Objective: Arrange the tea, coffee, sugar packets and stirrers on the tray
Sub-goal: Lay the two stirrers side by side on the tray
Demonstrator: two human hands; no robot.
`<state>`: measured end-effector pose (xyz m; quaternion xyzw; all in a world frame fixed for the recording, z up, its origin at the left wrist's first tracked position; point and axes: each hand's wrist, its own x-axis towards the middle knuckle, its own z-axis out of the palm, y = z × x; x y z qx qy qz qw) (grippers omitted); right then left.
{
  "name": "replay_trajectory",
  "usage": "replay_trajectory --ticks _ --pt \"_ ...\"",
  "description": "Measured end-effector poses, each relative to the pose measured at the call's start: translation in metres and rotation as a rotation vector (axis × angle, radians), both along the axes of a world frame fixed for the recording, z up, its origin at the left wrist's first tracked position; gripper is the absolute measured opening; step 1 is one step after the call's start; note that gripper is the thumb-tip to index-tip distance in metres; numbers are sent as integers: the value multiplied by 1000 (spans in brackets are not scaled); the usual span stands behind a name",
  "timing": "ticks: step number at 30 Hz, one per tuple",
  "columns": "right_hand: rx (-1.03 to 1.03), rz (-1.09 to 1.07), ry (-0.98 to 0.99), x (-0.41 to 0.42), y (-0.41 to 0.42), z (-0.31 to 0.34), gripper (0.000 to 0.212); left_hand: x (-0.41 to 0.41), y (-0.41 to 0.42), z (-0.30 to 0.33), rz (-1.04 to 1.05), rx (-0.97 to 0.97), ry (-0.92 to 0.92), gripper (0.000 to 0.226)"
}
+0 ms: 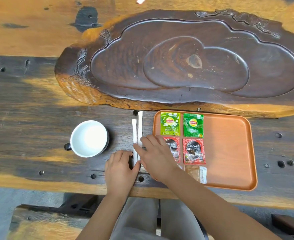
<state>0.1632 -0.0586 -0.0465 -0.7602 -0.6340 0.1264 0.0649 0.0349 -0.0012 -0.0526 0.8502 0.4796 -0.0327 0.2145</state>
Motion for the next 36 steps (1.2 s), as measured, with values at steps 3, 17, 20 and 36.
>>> replay_trajectory --ticks 3,17,20,36 --pt "-52 31 -40 -1 4 -7 22 -1 4 -1 4 19 -6 22" --pt "-236 -224 86 -14 47 3 32 -2 13 2 170 -9 -28 11" --pt "-293 -342 191 -18 49 4 36 -1 15 6 222 -84 -53 11" --pt "-81 -848 817 30 -29 37 19 39 8 34 453 -595 -400 11"
